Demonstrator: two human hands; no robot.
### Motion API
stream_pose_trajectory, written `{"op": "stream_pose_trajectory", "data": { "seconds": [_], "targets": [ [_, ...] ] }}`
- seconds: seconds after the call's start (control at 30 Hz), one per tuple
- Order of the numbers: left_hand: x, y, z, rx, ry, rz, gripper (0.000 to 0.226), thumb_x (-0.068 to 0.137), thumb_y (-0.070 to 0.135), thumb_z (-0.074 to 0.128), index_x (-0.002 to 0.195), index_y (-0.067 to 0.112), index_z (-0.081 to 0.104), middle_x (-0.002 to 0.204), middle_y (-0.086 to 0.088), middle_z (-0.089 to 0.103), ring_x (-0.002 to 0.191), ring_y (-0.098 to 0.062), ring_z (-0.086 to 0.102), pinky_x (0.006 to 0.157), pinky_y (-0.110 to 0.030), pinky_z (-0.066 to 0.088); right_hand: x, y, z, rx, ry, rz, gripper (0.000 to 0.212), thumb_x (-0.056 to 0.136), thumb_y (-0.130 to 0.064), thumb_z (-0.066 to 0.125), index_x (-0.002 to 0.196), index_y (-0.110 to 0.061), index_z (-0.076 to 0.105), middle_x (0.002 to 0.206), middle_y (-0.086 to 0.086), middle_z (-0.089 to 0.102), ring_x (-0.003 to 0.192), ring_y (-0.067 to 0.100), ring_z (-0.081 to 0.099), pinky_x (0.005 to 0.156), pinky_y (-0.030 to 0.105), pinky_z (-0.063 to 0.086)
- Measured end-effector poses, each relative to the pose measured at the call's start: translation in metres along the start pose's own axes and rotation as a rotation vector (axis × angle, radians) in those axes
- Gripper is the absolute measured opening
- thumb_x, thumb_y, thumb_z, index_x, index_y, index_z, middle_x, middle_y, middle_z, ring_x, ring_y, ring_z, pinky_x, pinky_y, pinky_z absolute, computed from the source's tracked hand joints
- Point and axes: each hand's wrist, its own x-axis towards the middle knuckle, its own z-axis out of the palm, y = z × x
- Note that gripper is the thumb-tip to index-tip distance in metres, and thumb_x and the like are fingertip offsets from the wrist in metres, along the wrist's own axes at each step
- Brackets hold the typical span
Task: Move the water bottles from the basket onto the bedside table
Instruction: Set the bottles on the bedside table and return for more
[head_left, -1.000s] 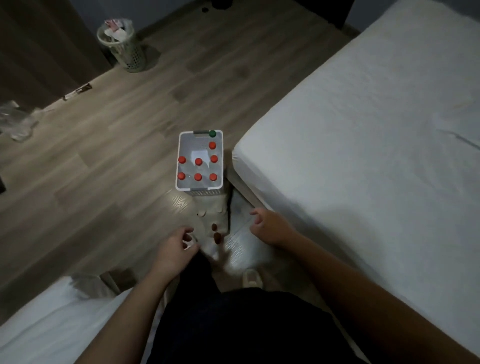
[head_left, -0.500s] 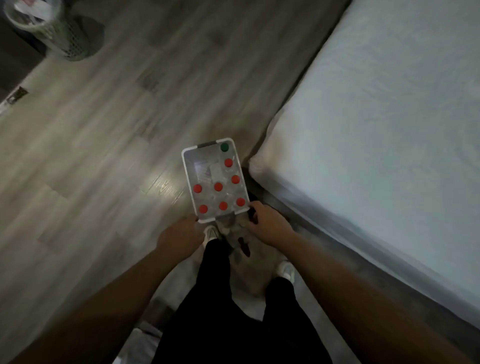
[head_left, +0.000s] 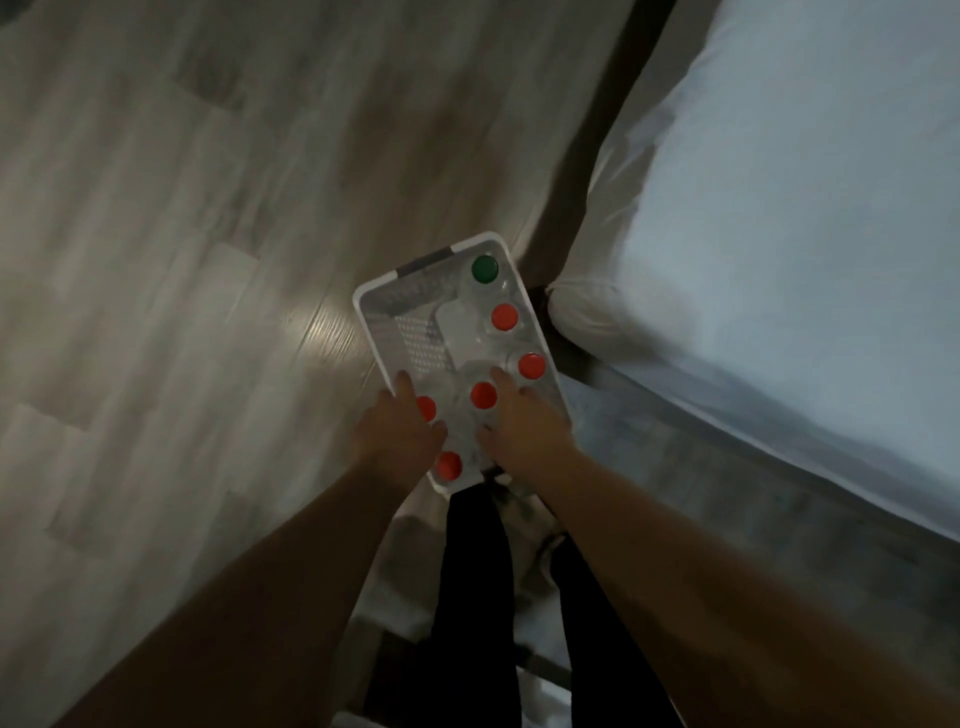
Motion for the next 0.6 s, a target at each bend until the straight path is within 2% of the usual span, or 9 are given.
{"op": "stream_pose_trajectory", "data": {
  "seconds": [0.1, 0.2, 0.27, 0.33, 0.43, 0.5, 0.6],
  "targets": [
    [0.03, -0.008, 0.011, 0.053, -0.027, 0.047, 0.063, 0.086, 0.043, 0.056, 0.135, 0.015, 0.028, 0.111, -0.011, 0.059, 0.095, -0.029, 0.062, 0.07, -0.033, 0.044, 0.027, -0.001, 0.013, -0.034, -0.036, 0.015, 0.065, 0.091, -0.034, 0.054, 0.146, -0.024, 0.023, 0.135, 0.012, 0.047, 0.121, 0.031, 0.05, 0.104, 0.046, 0.039],
    [0.044, -0.012, 0.02, 0.115, -0.046, 0.108, 0.058, 0.088, 0.044, 0.054, 0.133, 0.015, 0.032, 0.112, -0.009, 0.062, 0.098, -0.028, 0.063, 0.072, -0.032, 0.043, 0.047, -0.003, 0.022, -0.047, -0.049, 0.023, 0.045, 0.093, -0.027, 0.051, 0.135, -0.019, 0.039, 0.119, 0.012, 0.058, 0.105, 0.03, 0.058, 0.088, 0.039, 0.045],
    [0.049, -0.012, 0.025, 0.14, -0.031, 0.133, 0.055, 0.088, 0.045, 0.054, 0.133, 0.017, 0.035, 0.112, -0.008, 0.062, 0.1, -0.027, 0.062, 0.074, -0.033, 0.044, 0.055, -0.003, 0.024, -0.114, 0.01, -0.016, 0.036, 0.093, -0.029, 0.051, 0.127, -0.019, 0.045, 0.111, 0.007, 0.062, 0.099, 0.025, 0.06, 0.085, 0.036, 0.044],
    [0.052, -0.011, 0.029, 0.15, 0.0, 0.161, 0.055, 0.088, 0.047, 0.052, 0.133, 0.019, 0.036, 0.112, -0.007, 0.063, 0.1, -0.026, 0.063, 0.073, -0.032, 0.044, 0.06, -0.001, 0.023, -0.136, 0.032, -0.037, 0.034, 0.092, -0.032, 0.052, 0.124, -0.02, 0.047, 0.105, 0.004, 0.064, 0.09, 0.021, 0.06, 0.08, 0.034, 0.043],
    [0.054, -0.011, 0.033, 0.165, 0.021, 0.193, 0.056, 0.09, 0.048, 0.05, 0.136, 0.019, 0.035, 0.112, -0.008, 0.063, 0.1, -0.026, 0.063, 0.074, -0.032, 0.047, 0.063, 0.002, 0.022, -0.174, 0.045, -0.069, 0.034, 0.093, -0.033, 0.05, 0.125, -0.02, 0.047, 0.096, 0.002, 0.063, 0.075, 0.016, 0.051, 0.071, 0.03, 0.039],
    [0.054, -0.012, 0.035, 0.154, 0.017, 0.201, 0.056, 0.09, 0.047, 0.049, 0.137, 0.018, 0.035, 0.113, -0.008, 0.064, 0.101, -0.026, 0.063, 0.078, -0.034, 0.05, 0.061, 0.002, 0.021, -0.214, 0.061, -0.097, 0.034, 0.094, -0.033, 0.047, 0.125, -0.02, 0.046, 0.092, 0.001, 0.061, 0.075, 0.016, 0.051, 0.07, 0.03, 0.037],
    [0.05, -0.014, 0.032, 0.104, 0.031, 0.202, 0.053, 0.091, 0.044, 0.049, 0.136, 0.018, 0.037, 0.114, -0.009, 0.063, 0.101, -0.027, 0.063, 0.078, -0.034, 0.049, 0.055, 0.001, 0.016, -0.23, 0.054, -0.123, 0.034, 0.095, -0.032, 0.045, 0.126, -0.019, 0.047, 0.1, 0.003, 0.065, 0.081, 0.018, 0.057, 0.07, 0.029, 0.037]
  ]
}}
